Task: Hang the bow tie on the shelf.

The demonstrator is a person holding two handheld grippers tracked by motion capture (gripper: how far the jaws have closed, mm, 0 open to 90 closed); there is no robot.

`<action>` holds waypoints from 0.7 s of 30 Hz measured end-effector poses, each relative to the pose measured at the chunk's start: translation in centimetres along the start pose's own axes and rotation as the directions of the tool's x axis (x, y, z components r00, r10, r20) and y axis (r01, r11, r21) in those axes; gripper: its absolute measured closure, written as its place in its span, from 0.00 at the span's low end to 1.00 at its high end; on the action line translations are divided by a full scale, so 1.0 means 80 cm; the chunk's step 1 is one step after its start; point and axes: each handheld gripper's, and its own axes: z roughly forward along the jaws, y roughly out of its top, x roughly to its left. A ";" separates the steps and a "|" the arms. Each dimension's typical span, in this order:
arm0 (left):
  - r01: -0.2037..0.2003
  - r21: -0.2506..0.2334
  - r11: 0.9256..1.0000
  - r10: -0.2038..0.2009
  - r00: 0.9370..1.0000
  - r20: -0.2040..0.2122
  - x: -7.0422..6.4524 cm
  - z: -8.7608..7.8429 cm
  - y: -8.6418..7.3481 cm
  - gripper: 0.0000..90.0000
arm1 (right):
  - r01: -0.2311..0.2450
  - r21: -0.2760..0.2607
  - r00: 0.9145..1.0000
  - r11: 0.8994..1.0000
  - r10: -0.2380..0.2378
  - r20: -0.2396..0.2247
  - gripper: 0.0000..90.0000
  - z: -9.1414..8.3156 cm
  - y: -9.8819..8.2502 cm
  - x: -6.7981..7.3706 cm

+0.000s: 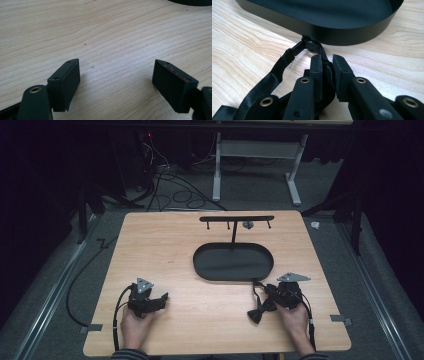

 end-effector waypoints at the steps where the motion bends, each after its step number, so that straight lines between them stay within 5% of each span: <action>1: 0.000 0.000 1.000 0.000 1.000 0.000 0.000 0.000 0.000 0.25 | 0.000 -0.006 1.000 1.000 0.000 0.000 0.90 -0.002 0.000 0.001; 21: 0.000 0.000 1.000 0.000 1.000 0.000 0.000 0.000 0.000 0.25 | 0.056 -0.114 0.998 0.992 -0.056 0.007 0.91 -0.042 0.027 0.017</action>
